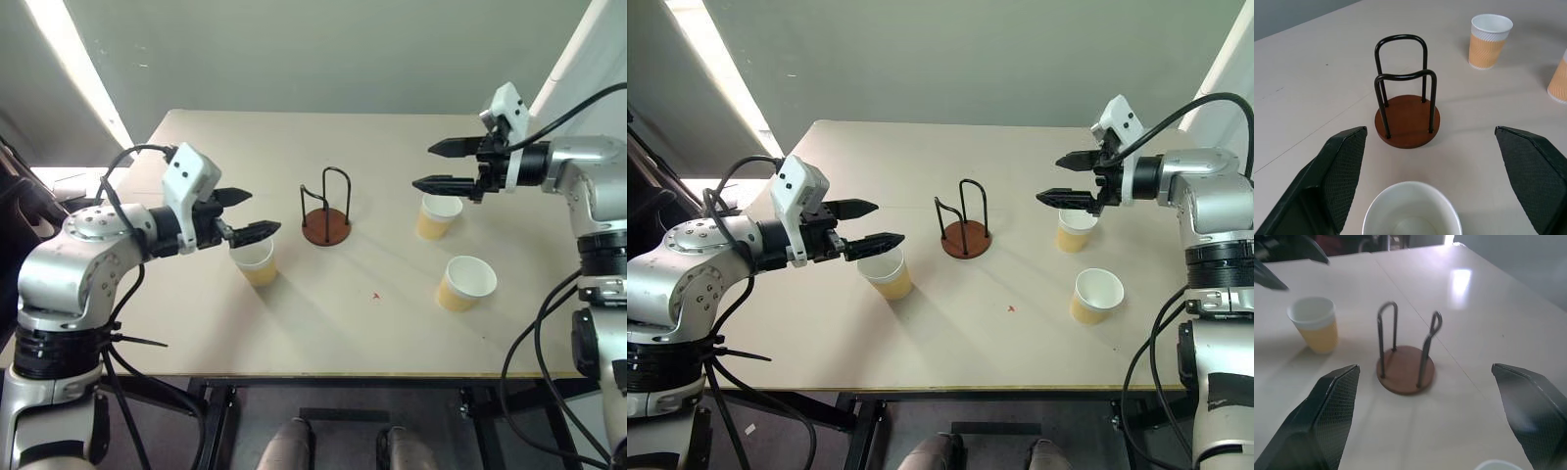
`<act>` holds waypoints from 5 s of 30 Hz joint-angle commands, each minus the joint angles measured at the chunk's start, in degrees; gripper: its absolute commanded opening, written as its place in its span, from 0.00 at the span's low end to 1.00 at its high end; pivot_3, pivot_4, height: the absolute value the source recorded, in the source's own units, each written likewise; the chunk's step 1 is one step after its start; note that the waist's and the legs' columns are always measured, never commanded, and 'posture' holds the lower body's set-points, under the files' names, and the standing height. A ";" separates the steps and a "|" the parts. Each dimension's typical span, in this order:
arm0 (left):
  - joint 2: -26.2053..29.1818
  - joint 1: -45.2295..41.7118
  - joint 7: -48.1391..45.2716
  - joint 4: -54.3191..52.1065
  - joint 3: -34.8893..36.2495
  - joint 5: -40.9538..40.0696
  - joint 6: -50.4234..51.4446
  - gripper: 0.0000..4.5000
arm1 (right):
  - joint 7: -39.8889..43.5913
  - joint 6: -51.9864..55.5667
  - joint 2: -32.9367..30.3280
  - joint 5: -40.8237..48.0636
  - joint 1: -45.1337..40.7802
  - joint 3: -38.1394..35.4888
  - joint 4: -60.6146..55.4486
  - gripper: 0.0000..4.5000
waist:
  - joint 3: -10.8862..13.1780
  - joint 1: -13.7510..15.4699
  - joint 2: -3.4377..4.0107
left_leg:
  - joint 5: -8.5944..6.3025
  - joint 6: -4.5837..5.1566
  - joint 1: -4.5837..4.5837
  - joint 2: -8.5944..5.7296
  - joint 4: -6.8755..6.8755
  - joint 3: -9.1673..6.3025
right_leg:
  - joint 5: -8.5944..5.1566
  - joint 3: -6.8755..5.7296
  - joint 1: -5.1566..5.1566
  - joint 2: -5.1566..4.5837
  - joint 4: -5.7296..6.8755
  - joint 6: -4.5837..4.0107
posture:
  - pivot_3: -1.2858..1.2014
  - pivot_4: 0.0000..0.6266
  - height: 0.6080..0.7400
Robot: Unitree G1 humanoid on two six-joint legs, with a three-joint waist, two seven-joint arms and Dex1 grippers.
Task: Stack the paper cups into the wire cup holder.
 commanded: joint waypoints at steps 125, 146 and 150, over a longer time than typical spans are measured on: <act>-19.47 -14.34 -24.43 14.28 -28.86 17.39 -16.35 0.01 | 3.31 15.52 -28.12 17.66 26.26 -10.96 -36.01 1.00 | 0.08 1.78 -0.14 | -0.08 0.42 -0.60 0.04 0.95 0.22 | 0.73 0.38 0.03 0.32 -0.44 1.30 | 0.52 0.24 1.00; -14.86 -9.90 -26.70 15.48 -34.61 25.90 -24.68 0.74 | 0.91 13.68 -23.74 16.87 20.80 -5.29 -34.09 1.00 | 0.05 1.65 -0.13 | -0.17 0.75 -0.45 0.01 0.97 0.23 | 0.61 0.48 0.19 0.33 -0.50 1.10 | 0.52 0.24 1.00; -12.64 -9.61 -27.00 13.53 -33.76 26.72 -25.14 0.89 | 0.67 13.16 -23.18 16.38 19.68 -4.37 -33.18 1.00 | 0.05 1.61 -0.13 | -0.17 0.75 -0.47 0.00 0.97 0.22 | 0.61 0.48 0.19 0.32 -0.51 1.09 | 0.52 0.24 1.00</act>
